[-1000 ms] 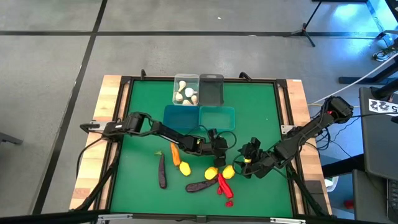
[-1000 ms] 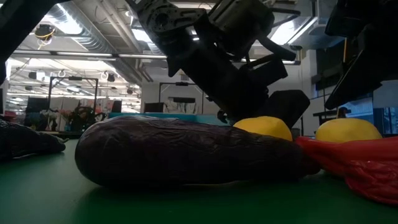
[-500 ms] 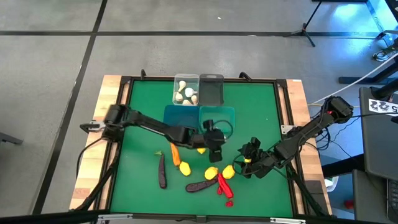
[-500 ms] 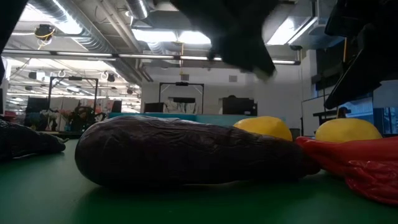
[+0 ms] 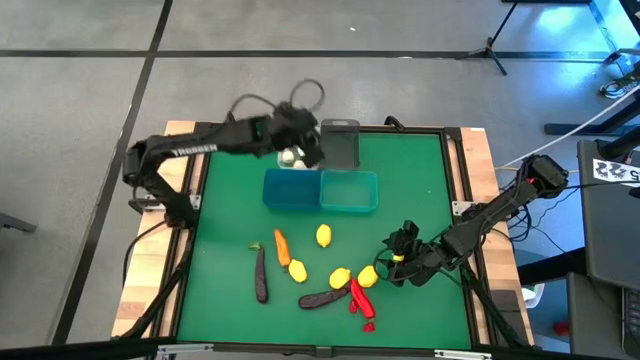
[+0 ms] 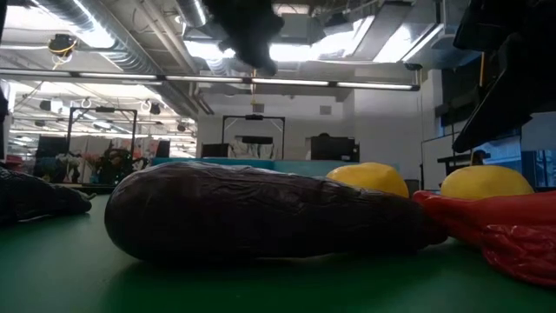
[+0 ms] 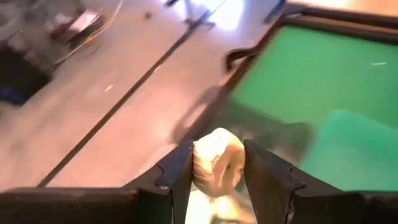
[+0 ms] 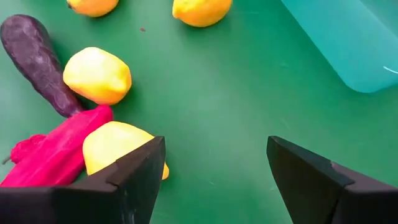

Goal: Sort produce into baskets
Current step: Put the white garlic into the transparent bin, then put the green chili pepper into the black bin

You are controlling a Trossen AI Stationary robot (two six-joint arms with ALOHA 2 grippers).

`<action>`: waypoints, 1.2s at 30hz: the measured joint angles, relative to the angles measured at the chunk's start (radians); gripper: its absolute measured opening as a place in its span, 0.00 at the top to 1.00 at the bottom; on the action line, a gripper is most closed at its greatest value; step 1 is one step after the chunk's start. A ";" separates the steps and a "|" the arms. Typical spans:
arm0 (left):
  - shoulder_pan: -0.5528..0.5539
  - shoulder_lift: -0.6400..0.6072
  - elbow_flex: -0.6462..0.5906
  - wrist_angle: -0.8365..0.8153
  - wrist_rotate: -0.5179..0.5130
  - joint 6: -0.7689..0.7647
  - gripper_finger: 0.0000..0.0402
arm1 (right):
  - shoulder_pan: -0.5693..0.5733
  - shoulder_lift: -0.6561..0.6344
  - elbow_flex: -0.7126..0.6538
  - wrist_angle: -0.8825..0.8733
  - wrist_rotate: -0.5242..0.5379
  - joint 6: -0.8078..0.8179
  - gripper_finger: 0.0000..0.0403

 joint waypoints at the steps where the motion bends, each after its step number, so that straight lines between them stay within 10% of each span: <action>1: 0.037 -0.005 -0.014 0.002 0.023 -0.001 0.68 | 0.000 0.000 0.000 0.002 0.000 0.000 0.30; 16: 0.310 0.001 -0.496 0.514 0.278 0.007 0.68 | 0.000 0.000 0.000 -0.001 0.001 0.000 0.30; 30: 0.286 -0.001 -0.524 0.505 0.394 0.183 0.33 | 0.000 0.000 0.000 0.007 0.036 0.001 0.30; 36: 0.217 -0.102 -0.517 0.377 0.654 0.132 0.30 | 0.000 0.000 0.000 0.000 0.037 0.000 0.30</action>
